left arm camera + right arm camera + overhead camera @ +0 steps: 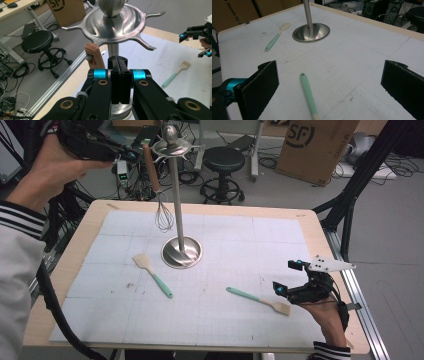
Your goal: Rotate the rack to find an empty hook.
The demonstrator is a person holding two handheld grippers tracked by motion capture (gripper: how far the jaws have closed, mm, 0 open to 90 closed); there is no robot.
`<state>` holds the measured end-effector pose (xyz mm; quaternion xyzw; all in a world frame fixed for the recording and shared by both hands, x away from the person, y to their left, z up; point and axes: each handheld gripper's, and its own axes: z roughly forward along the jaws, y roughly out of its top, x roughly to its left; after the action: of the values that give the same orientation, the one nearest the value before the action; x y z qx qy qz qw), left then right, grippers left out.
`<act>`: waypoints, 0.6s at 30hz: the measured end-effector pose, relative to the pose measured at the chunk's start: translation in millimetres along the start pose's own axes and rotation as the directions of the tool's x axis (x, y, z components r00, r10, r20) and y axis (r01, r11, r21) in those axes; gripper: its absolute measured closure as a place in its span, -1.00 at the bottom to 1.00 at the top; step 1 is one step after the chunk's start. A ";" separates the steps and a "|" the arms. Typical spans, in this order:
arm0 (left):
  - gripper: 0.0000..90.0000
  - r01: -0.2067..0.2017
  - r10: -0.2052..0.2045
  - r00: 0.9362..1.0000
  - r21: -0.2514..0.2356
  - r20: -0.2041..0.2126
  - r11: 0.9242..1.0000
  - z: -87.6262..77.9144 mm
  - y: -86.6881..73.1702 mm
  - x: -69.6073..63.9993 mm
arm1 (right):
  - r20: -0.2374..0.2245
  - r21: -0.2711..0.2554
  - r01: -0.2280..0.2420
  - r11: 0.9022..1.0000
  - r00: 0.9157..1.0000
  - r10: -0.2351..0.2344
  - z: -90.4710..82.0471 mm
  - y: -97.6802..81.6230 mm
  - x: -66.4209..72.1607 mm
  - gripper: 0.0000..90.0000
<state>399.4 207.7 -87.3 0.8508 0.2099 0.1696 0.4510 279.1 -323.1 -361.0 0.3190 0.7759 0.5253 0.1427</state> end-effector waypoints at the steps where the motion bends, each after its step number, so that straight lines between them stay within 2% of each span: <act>1: 1.00 -0.003 0.003 1.000 0.003 -0.003 1.000 -1.8 0.4 -2.5 | -0.002 -0.004 0.003 1.000 1.000 -0.003 0.0 0.1 0.2 -0.99; 8: 1.00 -0.009 0.009 1.000 -0.003 -0.002 1.000 -13.2 0.7 -18.7 | -0.002 -0.008 0.006 1.000 1.000 -0.006 -1.2 1.1 1.1 -0.99; 10: 1.00 -0.002 0.002 1.000 -0.017 0.003 1.000 -16.1 -1.1 -23.3 | -0.005 -0.010 0.004 1.000 1.000 -0.004 -1.9 1.2 1.4 -0.99; 12: 1.00 -0.009 0.009 1.000 -0.013 -0.004 1.000 -17.9 -2.5 -27.9 | -0.005 -0.016 0.009 1.000 1.000 -0.009 -2.5 1.4 0.9 -0.99; 18: 1.00 -0.021 0.021 1.000 -0.024 0.010 0.999 -19.5 -1.4 -41.9 | -0.005 -0.016 0.008 1.000 1.000 -0.008 -3.1 1.6 1.6 -0.99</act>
<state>354.0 200.5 -82.3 0.8482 0.1966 0.1723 0.4606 276.6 -323.9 -358.1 0.3136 0.7733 0.5315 0.1453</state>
